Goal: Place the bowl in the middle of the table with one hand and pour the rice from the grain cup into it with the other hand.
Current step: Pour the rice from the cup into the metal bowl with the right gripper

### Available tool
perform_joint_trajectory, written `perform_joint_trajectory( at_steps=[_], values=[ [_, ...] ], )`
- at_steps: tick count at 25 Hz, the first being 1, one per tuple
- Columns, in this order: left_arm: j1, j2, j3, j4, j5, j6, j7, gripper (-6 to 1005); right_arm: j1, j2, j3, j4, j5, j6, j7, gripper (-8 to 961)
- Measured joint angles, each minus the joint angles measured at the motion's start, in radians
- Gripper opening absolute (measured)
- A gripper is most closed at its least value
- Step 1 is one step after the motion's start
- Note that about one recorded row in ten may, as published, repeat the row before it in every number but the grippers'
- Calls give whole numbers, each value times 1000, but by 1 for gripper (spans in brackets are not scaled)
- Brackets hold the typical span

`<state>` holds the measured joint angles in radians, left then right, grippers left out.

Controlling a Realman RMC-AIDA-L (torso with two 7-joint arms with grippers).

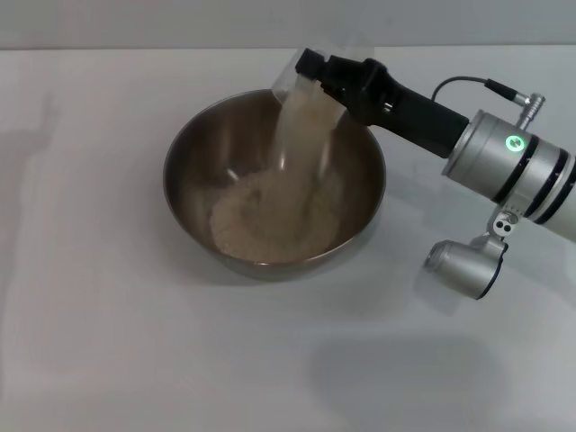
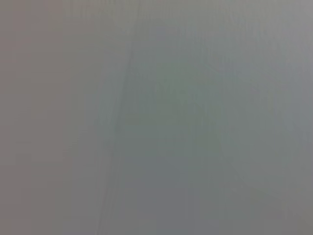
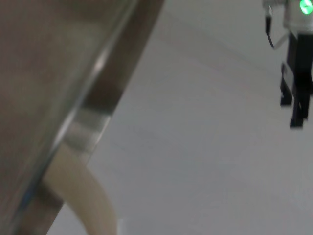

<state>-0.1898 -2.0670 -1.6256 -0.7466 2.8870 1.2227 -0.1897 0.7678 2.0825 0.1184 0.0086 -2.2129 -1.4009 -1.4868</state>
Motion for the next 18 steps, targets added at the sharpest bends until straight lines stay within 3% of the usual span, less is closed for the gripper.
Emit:
perform_joint_trajectory(
  at_steps=[11, 14, 17, 18],
  values=[
    [-3, -1, 11, 4, 0, 0, -8, 807, 39, -2, -37, -28, -48, -14, -34, 14],
    [-2, -1, 11, 5, 0, 10, -18, 807, 9, -3, 21, 21, 22, -46, 95, 14],
    [1, -1, 11, 6, -1, 27, -28, 807, -41, -2, 103, 101, 142, -91, 395, 13],
    [2, -1, 11, 6, -1, 31, -29, 807, -41, -2, 103, 101, 142, -91, 395, 13]
  ],
)
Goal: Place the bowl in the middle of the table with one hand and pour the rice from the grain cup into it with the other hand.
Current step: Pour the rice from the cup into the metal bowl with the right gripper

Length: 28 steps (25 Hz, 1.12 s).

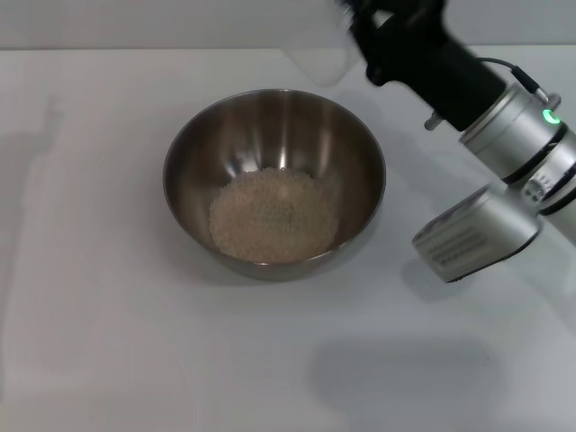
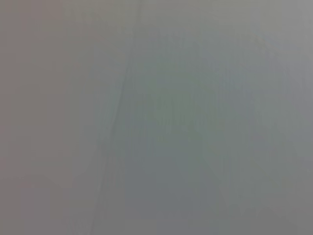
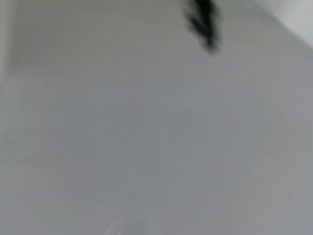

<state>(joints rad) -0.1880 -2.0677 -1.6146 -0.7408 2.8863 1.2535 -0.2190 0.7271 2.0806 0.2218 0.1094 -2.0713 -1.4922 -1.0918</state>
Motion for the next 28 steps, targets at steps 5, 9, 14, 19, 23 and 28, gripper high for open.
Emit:
perform_joint_trajectory(
  at_steps=[5, 9, 14, 19, 23, 28],
  values=[
    [-4, 2, 0, 1, 0, 15, -2, 807, -47, 6, 73, 72, 27, 36, 184, 12],
    [-11, 5, -1, 1, 0, 18, -3, 807, -23, 7, 55, 65, -31, 101, -77, 11],
    [-13, 5, -1, 1, 0, 22, -12, 807, 26, 5, 52, 14, -216, 118, -463, 12],
    [-8, 5, -1, 1, 1, 29, -28, 806, 54, 1, 64, -1, -276, 104, -572, 13],
    [-4, 3, -1, 1, 1, 32, -28, 806, 54, 3, 43, -11, -299, 109, -586, 12],
    [3, 3, -1, -5, 1, 32, -28, 806, 60, 1, 52, -28, -298, 80, -600, 12]
  ],
)
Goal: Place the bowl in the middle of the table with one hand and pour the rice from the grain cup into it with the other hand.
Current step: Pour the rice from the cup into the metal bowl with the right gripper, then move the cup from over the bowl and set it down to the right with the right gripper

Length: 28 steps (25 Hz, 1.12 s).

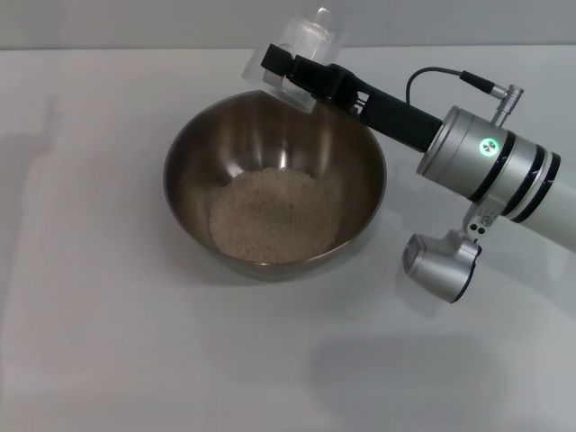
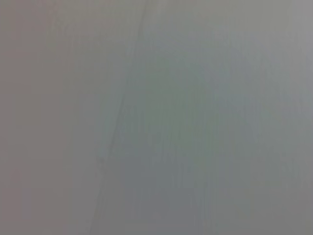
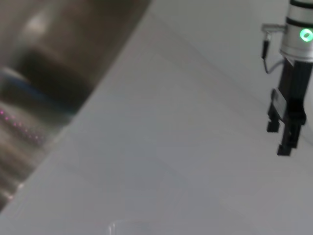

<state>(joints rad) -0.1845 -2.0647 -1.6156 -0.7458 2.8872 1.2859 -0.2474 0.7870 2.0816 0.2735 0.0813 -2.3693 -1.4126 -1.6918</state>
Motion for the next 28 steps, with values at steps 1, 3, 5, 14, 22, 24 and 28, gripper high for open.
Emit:
perform_joint_trajectory(
  at_steps=[1, 3, 5, 14, 22, 24, 28],
  values=[
    [0, 0, 0, 2, 0, 0, 0, 806, 0, 0, 7, -6, 2, -2, -3, 12],
    [0, 0, 0, 2, 0, 0, 0, 806, 0, 0, 10, -6, 5, -4, -3, 13],
    [-4, -1, 0, 6, 0, -3, 3, 806, -3, 0, 5, -6, 3, -5, -3, 12],
    [-10, -2, 1, 8, 0, -5, 7, 807, -59, -1, 79, 63, 37, -27, 337, 12],
    [-8, -1, 11, 14, 0, 1, 7, 807, -227, 8, 421, 245, 89, -27, 1112, 13],
    [-10, 0, 11, 18, 0, 2, 6, 807, -247, 9, 443, 257, 162, -4, 1277, 13],
    [-7, 2, 11, 16, 0, 18, 2, 807, -253, 5, 447, 240, 288, 110, 1484, 14]
  ],
)
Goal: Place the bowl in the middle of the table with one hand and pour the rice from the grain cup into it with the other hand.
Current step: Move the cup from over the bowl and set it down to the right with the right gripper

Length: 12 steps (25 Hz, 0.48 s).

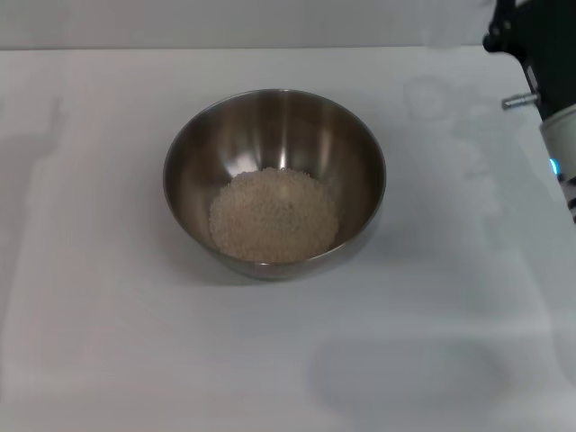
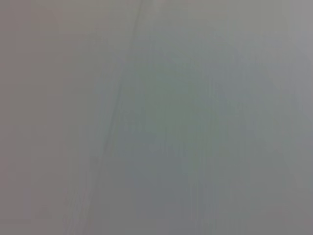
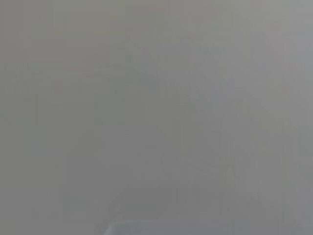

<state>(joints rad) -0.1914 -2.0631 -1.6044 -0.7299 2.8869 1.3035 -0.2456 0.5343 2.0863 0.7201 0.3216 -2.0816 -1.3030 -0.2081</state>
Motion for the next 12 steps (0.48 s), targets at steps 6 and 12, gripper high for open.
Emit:
perform_joint_trajectory(
  at_steps=[6, 12],
  values=[
    [-1, 1, 0, 3, 0, 5, -1, 806, 4, -2, -7, -30, 10, 161, 110, 13],
    [-3, 1, 1, 4, 0, 7, -1, 806, 28, -1, -11, -42, 4, 314, 109, 12]
  ],
)
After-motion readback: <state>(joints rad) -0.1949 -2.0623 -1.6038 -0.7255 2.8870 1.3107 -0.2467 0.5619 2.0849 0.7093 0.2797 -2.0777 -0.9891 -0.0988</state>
